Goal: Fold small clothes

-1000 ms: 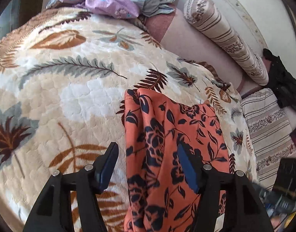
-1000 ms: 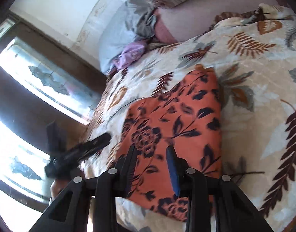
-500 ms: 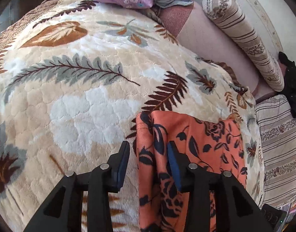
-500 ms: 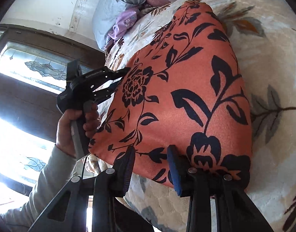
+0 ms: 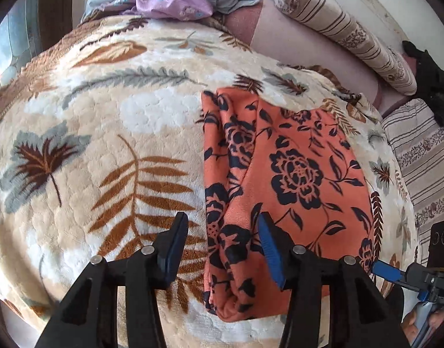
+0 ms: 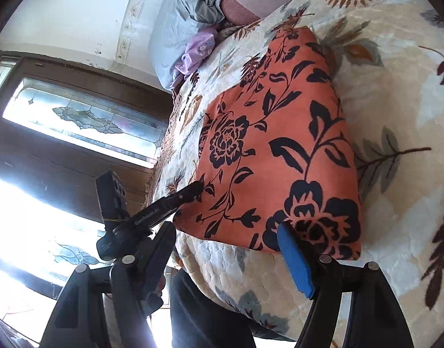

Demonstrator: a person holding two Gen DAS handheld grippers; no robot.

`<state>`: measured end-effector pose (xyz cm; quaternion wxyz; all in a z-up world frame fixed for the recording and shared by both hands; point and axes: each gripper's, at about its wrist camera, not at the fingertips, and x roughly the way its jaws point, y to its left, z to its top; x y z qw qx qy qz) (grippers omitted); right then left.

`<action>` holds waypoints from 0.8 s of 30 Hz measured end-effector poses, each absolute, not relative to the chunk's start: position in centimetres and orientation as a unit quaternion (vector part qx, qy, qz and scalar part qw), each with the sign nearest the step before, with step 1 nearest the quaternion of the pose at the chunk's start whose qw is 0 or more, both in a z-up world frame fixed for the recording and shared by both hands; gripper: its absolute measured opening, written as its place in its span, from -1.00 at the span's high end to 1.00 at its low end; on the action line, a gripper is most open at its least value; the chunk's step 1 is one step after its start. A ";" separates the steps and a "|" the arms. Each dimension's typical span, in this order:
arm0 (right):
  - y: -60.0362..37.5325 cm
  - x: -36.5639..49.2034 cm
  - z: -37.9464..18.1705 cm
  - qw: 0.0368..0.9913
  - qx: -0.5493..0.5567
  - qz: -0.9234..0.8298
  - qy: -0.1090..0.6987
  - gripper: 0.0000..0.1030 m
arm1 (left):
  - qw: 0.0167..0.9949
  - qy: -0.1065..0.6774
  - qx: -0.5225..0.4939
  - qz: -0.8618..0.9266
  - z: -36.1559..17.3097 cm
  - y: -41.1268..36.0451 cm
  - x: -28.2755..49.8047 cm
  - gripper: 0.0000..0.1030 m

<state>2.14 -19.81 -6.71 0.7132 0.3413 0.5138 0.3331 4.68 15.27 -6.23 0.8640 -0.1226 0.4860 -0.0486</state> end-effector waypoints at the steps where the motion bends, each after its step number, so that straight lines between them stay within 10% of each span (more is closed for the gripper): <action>1: -20.9 1.9 -6.6 0.715 0.351 0.327 0.509 -0.46 | 0.869 0.478 -0.115 -0.052 -5.5 15.0 4.3 0.00; 24: -26.2 2.4 -8.1 0.722 0.396 0.252 0.508 -0.59 | 0.869 0.491 -0.057 -0.007 -6.2 12.7 2.5 -0.36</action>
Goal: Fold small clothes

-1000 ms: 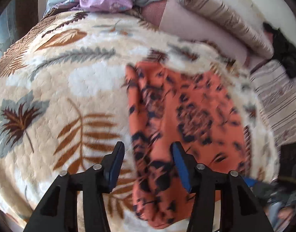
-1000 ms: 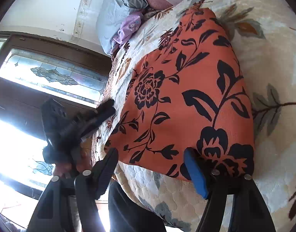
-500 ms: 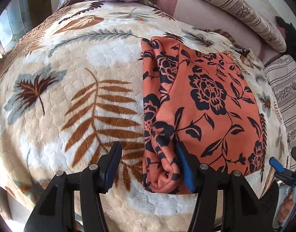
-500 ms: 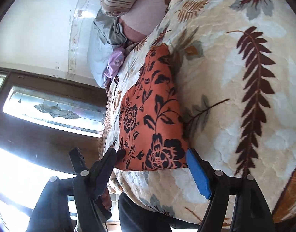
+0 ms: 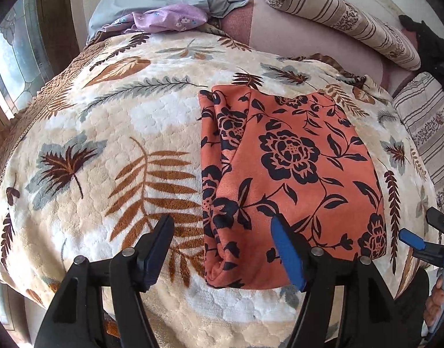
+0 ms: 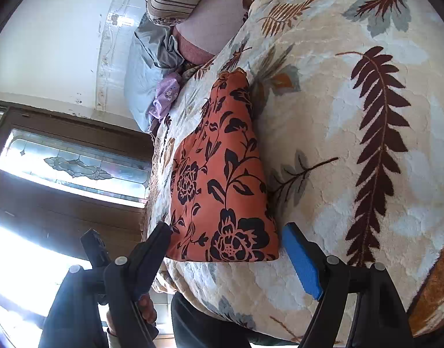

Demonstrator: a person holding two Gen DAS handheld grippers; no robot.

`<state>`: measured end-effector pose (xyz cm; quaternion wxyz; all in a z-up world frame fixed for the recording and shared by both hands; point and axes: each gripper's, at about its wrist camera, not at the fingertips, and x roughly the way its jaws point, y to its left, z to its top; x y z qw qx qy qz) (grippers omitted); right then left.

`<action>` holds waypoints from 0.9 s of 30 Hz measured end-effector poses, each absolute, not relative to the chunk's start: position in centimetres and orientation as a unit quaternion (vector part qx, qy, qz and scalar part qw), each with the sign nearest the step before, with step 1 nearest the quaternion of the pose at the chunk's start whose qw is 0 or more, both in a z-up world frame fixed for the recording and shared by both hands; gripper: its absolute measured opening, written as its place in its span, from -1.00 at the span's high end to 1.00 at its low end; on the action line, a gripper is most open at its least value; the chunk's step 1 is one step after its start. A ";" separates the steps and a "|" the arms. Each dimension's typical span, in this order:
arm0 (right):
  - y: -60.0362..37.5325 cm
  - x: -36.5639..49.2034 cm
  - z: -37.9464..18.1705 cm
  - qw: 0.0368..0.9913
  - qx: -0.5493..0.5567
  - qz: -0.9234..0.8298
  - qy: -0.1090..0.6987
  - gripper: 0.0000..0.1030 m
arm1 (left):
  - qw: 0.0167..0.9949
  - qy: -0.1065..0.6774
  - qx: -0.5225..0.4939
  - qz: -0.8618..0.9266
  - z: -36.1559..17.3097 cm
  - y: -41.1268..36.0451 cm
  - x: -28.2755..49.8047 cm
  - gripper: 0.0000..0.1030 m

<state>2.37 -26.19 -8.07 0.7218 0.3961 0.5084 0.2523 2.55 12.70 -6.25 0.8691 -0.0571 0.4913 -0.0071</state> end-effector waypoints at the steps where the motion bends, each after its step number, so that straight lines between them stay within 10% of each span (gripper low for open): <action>1: -26.1 2.6 -8.1 0.722 0.394 0.252 0.510 -0.59 | 0.868 0.492 -0.061 -0.008 -6.3 12.7 2.6 -0.36; 19: -21.3 12.1 -13.0 0.677 0.373 0.269 0.575 -0.60 | 0.852 0.516 -0.090 -0.006 -10.4 12.3 7.6 -0.55; 20: -20.4 12.1 -12.9 0.679 0.351 0.282 0.580 -0.56 | 0.853 0.511 -0.102 -0.005 -10.7 12.6 7.4 -0.60; 22: -19.0 11.6 -11.8 0.717 0.278 0.270 0.579 0.20 | 0.849 0.515 -0.119 -0.005 -10.9 13.1 7.3 -0.61; 27: -17.5 10.7 -11.1 0.759 0.202 0.250 0.566 0.24 | 0.854 0.511 -0.096 -0.001 -10.9 12.6 7.2 -0.65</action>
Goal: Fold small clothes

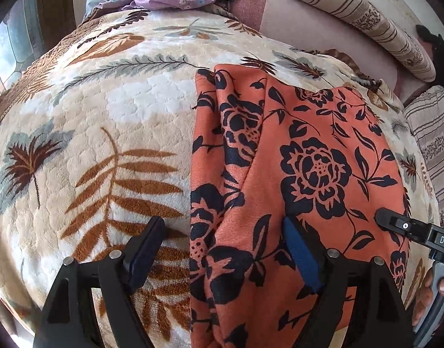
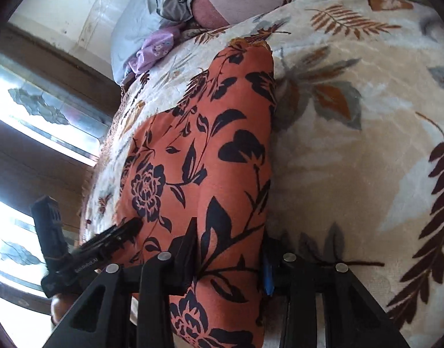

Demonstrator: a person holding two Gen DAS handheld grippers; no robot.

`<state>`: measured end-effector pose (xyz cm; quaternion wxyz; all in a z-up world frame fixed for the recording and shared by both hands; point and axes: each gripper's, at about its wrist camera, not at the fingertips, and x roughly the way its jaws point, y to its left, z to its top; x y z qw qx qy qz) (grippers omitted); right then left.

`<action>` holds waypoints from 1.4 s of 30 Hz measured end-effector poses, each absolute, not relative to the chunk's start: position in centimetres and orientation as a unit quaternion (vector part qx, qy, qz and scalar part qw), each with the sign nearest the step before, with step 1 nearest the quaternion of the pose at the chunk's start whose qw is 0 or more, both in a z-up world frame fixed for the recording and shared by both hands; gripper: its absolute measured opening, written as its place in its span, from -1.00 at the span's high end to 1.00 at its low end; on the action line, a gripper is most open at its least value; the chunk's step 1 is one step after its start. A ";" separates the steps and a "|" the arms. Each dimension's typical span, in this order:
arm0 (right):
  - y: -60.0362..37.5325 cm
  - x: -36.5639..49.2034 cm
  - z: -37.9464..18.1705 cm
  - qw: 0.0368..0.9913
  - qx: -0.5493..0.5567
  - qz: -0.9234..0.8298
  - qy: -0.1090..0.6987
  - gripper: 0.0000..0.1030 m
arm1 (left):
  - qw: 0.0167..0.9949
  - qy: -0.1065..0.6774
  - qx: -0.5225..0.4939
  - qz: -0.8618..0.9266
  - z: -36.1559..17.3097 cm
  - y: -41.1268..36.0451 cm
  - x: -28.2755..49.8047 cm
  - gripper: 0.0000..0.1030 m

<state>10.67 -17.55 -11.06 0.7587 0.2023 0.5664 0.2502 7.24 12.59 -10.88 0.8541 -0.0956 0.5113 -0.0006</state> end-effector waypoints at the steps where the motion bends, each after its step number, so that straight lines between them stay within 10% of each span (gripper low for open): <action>1: -18.4 10.9 -11.7 0.745 0.243 0.249 0.569 0.07 | 0.853 0.513 -0.098 0.002 -10.7 12.6 7.3 -0.65; 4: -20.8 10.9 -12.1 0.717 0.329 0.259 0.556 -0.49 | 0.854 0.510 -0.104 0.000 -9.1 12.8 7.2 -0.63; 11: -22.7 15.2 -13.7 0.673 0.427 0.260 0.545 -0.61 | 0.849 0.524 -0.065 0.009 -10.3 11.7 8.7 -0.64; 12: -22.0 15.8 -14.5 0.661 0.420 0.268 0.562 -0.50 | 0.849 0.522 -0.083 0.005 -11.0 12.1 8.6 -0.65; 13: -21.0 16.0 -14.4 0.668 0.384 0.278 0.573 0.46 | 0.850 0.516 -0.102 0.004 -11.1 12.6 8.3 -0.65; 17: -18.8 14.7 -11.0 0.742 0.268 0.271 0.551 0.46 | 0.854 0.511 -0.101 -0.001 -11.2 12.8 7.9 -0.67; 20: -19.9 15.3 -12.3 0.716 0.323 0.258 0.562 0.24 | 0.854 0.511 -0.100 -0.001 -11.3 12.7 8.0 -0.68; 23: -21.0 16.0 -11.8 0.717 0.374 0.261 0.526 -0.56 | 0.855 0.508 -0.099 -0.005 -11.4 12.8 7.9 -0.69; 27: -20.9 19.5 -13.5 0.695 0.411 0.241 0.539 -0.62 | 0.855 0.509 -0.097 -0.005 -11.3 12.7 8.0 -0.70; 30: -19.3 20.8 -13.6 0.695 0.378 0.251 0.558 0.43 | 0.855 0.510 -0.092 -0.001 -11.4 12.5 8.2 -0.70; 33: -18.0 19.5 -10.8 0.751 0.312 0.241 0.529 0.43 | 0.856 0.508 -0.094 0.000 -11.5 12.3 8.2 -0.71; 36: -18.7 19.3 -12.2 0.732 0.343 0.203 0.553 0.19 | 0.857 0.507 -0.093 0.002 -11.4 12.2 8.0 -0.72; 38: -19.1 18.3 -11.3 0.734 0.351 0.211 0.542 -0.53 | 0.856 0.508 -0.093 0.002 -11.4 12.2 8.0 -0.72; 42: -19.0 14.8 -9.2 0.743 0.320 0.245 0.535 -0.63 | 0.858 0.505 -0.094 0.000 -11.4 12.2 8.0 -0.72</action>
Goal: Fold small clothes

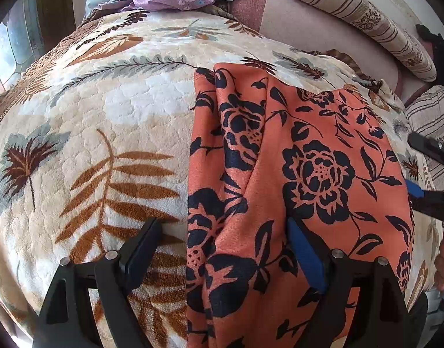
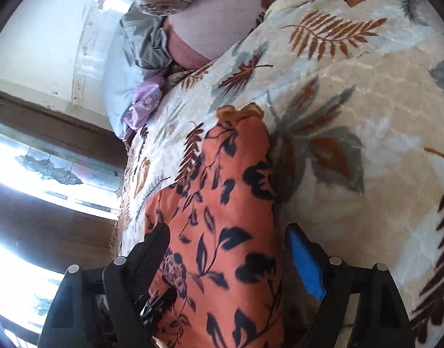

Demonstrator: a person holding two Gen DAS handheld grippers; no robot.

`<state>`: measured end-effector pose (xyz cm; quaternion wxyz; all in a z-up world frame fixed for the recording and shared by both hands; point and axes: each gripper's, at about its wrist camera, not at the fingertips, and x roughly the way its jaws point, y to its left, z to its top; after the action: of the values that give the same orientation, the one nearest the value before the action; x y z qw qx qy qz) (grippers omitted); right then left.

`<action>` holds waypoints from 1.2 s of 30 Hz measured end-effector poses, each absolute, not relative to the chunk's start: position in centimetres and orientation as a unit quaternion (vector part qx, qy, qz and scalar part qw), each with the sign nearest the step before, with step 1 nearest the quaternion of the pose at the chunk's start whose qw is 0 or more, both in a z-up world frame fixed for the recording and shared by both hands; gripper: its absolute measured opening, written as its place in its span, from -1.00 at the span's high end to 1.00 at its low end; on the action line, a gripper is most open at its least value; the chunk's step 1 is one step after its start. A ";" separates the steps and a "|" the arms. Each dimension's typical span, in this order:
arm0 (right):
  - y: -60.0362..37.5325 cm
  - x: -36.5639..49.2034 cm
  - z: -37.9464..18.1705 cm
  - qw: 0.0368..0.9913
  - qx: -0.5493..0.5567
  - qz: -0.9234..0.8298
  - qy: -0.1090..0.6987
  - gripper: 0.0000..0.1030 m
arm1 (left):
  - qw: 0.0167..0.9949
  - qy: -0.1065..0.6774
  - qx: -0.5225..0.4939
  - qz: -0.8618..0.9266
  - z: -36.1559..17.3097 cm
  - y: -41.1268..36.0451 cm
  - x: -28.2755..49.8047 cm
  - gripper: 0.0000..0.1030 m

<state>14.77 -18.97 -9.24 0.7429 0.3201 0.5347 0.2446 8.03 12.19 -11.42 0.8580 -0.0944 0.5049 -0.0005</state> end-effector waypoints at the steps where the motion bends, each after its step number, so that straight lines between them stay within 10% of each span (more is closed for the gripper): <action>1: -19.0 13.9 -9.6 0.740 0.305 0.246 0.547 -0.63 | 0.858 0.504 -0.095 -0.001 -11.4 12.2 8.0 -0.72; 3: -18.1 12.7 -11.1 0.725 0.283 0.257 0.572 -0.41 | 0.859 0.503 -0.097 -0.001 -11.4 12.3 7.9 -0.72; 4: -17.7 12.2 -11.6 0.724 0.263 0.253 0.585 0.33 | 0.859 0.503 -0.097 -0.002 -11.4 12.4 7.8 -0.72; 8: -16.6 11.1 -9.8 0.763 0.209 0.238 0.563 0.33 | 0.856 0.508 -0.101 -0.003 -11.3 12.7 7.8 -0.72; 11: -17.1 10.9 -10.3 0.752 0.239 0.225 0.572 0.09 | 0.855 0.503 -0.129 -0.007 -9.5 13.5 7.3 -0.66; 13: -18.0 10.2 -10.1 0.750 0.268 0.233 0.558 -0.53 | 0.868 0.473 -0.148 -0.029 -7.5 13.9 5.7 -0.66; 16: -19.1 9.0 -10.0 0.749 0.286 0.239 0.547 -0.56 | 0.863 0.481 -0.149 -0.038 -7.9 14.0 3.8 -0.66; 18: -19.3 8.2 -10.6 0.737 0.297 0.250 0.553 -0.56 | 0.837 0.526 -0.142 -0.040 -11.0 13.8 3.8 0.01; 36: -17.7 5.9 -11.7 0.764 0.267 0.250 0.532 -0.74 | 0.844 0.512 -0.156 -0.043 -10.8 14.1 2.4 -0.35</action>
<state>5.95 -17.67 -11.73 0.7637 0.2668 0.5322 0.2499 2.40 14.13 -10.80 0.8437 -0.1564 0.5116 -0.0432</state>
